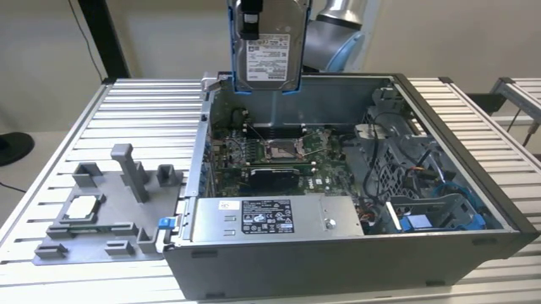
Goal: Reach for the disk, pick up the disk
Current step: 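Pick up the disk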
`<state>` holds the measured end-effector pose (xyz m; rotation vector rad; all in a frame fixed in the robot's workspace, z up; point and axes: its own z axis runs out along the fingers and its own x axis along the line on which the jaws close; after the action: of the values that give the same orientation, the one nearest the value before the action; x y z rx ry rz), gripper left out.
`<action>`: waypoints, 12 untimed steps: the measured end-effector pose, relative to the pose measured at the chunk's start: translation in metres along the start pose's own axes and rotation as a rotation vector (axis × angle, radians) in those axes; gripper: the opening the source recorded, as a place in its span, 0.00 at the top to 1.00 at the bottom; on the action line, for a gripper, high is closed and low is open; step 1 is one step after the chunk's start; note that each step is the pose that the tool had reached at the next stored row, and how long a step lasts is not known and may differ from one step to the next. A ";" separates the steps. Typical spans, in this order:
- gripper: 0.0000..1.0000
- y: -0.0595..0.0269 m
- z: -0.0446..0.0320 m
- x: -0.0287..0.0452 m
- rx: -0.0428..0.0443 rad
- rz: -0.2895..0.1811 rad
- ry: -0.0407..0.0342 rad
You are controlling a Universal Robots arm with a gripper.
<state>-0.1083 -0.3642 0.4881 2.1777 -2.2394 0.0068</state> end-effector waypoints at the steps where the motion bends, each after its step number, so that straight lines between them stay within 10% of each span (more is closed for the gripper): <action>1: 1.00 -0.0030 -0.0001 -0.0001 0.0000 0.000 0.0000; 12: 1.00 -0.0351 -0.0003 -0.0010 0.0000 0.000 0.0000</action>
<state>-0.0732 -0.3642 0.4881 2.1776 -2.2395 0.0067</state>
